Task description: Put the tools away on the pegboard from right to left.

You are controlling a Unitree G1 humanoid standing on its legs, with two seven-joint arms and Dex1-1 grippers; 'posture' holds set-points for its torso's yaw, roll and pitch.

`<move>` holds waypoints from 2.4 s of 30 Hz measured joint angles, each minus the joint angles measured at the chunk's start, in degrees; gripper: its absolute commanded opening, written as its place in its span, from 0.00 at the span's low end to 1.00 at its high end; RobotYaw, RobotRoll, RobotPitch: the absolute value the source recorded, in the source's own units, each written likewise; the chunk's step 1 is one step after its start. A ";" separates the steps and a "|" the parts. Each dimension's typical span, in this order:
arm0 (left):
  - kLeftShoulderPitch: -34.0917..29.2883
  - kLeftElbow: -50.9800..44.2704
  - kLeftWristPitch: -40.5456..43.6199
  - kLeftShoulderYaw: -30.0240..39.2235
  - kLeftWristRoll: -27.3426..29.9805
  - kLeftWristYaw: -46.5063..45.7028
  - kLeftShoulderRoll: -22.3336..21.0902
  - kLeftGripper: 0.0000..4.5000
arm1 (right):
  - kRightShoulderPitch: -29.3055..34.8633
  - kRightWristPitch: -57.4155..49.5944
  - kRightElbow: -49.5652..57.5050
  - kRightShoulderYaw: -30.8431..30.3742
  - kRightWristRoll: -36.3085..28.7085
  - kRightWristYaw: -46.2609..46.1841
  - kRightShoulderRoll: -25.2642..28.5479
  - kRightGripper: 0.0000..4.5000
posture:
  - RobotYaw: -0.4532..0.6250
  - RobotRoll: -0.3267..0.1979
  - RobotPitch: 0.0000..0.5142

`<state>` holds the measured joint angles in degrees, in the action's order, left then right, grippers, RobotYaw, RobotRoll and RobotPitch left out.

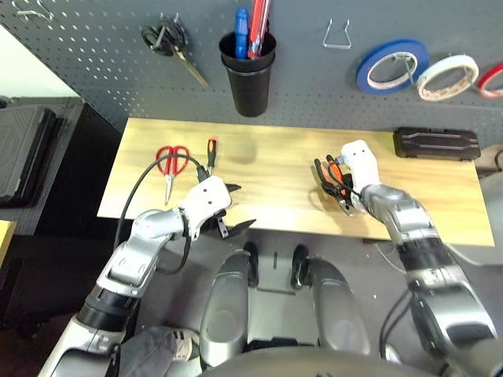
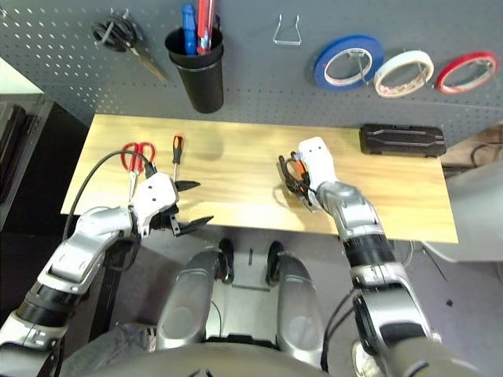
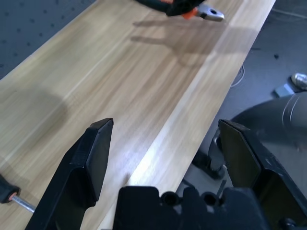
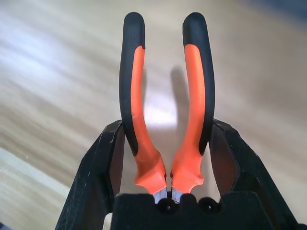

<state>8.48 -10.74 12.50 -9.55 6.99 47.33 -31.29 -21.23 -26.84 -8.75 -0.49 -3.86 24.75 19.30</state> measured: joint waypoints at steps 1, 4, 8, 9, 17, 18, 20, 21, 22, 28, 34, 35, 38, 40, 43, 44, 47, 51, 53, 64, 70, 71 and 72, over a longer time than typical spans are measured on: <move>0.05 -0.22 0.19 0.46 0.67 -0.19 0.71 1.00 | 0.79 2.18 1.33 0.26 -0.19 0.21 0.01 0.63 | 0.56 0.62 0.58; 0.14 -1.21 0.59 1.79 3.47 -0.84 2.60 1.00 | 2.98 7.96 3.83 1.27 -0.69 0.26 0.04 0.63 | 0.56 0.62 0.56; 0.23 -6.58 2.91 5.65 10.10 -2.75 6.12 1.00 | 7.02 15.96 6.88 1.52 -0.97 0.73 0.11 0.63 | 0.56 0.62 0.52; 0.47 -7.52 3.53 6.36 11.33 -3.18 6.42 1.00 | 7.28 17.16 6.98 1.52 -1.33 0.82 0.11 0.63 | 0.56 0.62 0.51; 3.43 -9.92 7.14 9.47 16.56 -6.50 7.79 1.00 | 8.29 25.42 10.70 4.37 -4.61 0.99 0.05 0.63 | 0.55 0.62 0.47; 3.87 -10.55 7.75 9.69 17.19 -6.92 7.80 1.00 | 7.99 26.09 10.89 4.60 -5.15 1.00 0.04 0.63 | 0.54 0.62 0.46; 4.91 -11.16 8.21 10.34 18.50 -7.35 7.91 1.00 | 6.90 27.04 11.03 5.03 -5.94 1.01 -0.04 0.63 | 0.54 0.62 0.46; 5.34 -11.18 8.23 10.79 18.95 -7.65 8.05 1.00 | 6.18 27.28 11.15 5.26 -6.41 1.00 -0.06 0.63 | 0.54 0.62 0.45; 6.04 -11.19 8.34 11.08 19.52 -8.09 8.22 1.00 | 5.49 27.42 11.58 5.70 -6.79 0.98 -0.05 0.63 | 0.54 0.62 0.45; 8.66 -11.87 8.47 12.28 22.28 -9.49 9.21 1.00 | 0.60 27.56 13.37 5.93 -8.28 0.55 -0.08 0.63 | 0.53 0.62 0.44; 8.83 -12.90 8.50 12.28 22.52 -10.06 9.31 1.00 | -4.73 26.59 13.54 5.92 -8.93 -1.33 -1.37 0.63 | 0.54 0.62 0.43; 8.84 -12.90 8.50 12.25 22.52 -10.06 9.34 1.00 | -5.80 26.28 13.54 5.92 -8.94 -1.62 -1.51 0.63 | 0.54 0.62 0.43; 8.96 -12.90 8.49 12.09 22.51 -10.06 9.37 1.00 | -10.60 24.68 13.73 5.83 -8.93 -3.14 -2.43 0.63 | 0.54 0.62 0.42; 9.00 -12.90 8.49 11.89 22.51 -10.06 9.37 1.00 | -13.56 24.07 14.51 5.83 -8.94 -4.15 -2.81 0.63 | 0.54 0.62 0.41; 9.00 -12.90 8.48 11.80 22.50 -10.06 9.36 1.00 | -17.38 24.00 14.56 5.83 -8.90 -5.29 -3.63 0.63 | 0.54 0.62 0.41; 9.00 -12.90 8.47 11.81 22.49 -10.06 9.35 1.00 | -18.57 24.03 14.29 5.83 -8.86 -5.50 -3.70 0.63 | 0.54 0.62 0.41; 9.06 -12.90 8.46 11.77 22.48 -10.06 9.35 1.00 | -21.69 25.50 11.66 5.84 -8.63 -6.33 -4.31 0.63 | 0.55 0.62 0.41; 9.26 -12.89 8.39 11.73 22.41 -10.07 9.35 1.00 | -24.73 29.69 5.05 5.84 -7.77 -6.84 -5.22 0.63 | 0.55 0.62 0.41; 9.33 -12.89 8.36 11.68 22.40 -10.06 9.35 1.00 | -26.31 32.25 0.59 5.85 -7.22 -7.21 -6.03 0.63 | 0.56 0.62 0.41; 9.33 -13.02 8.42 11.67 22.41 -10.21 8.70 1.00 | -36.34 44.87 -18.92 5.86 -5.86 -8.30 -8.21 0.63 | 0.58 0.62 0.44; 9.25 -13.17 8.60 11.68 22.41 -10.50 8.48 1.00 | -38.51 48.54 -27.23 5.86 -4.95 -8.99 -8.71 0.63 | 0.59 0.62 0.46; 9.23 -13.22 8.64 11.68 22.41 -10.60 8.46 1.00 | -38.51 48.87 -27.97 5.86 -4.94 -9.10 -8.71 0.63 | 0.59 0.62 0.46; 9.19 -13.23 8.70 11.68 22.41 -10.66 8.43 1.00 | -38.55 49.43 -28.95 5.86 -4.92 -9.23 -8.72 0.63 | 0.59 0.62 0.46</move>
<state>17.67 -23.97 21.20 2.12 29.40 36.67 -22.86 -59.78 22.59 -37.70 5.37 -8.78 15.52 10.58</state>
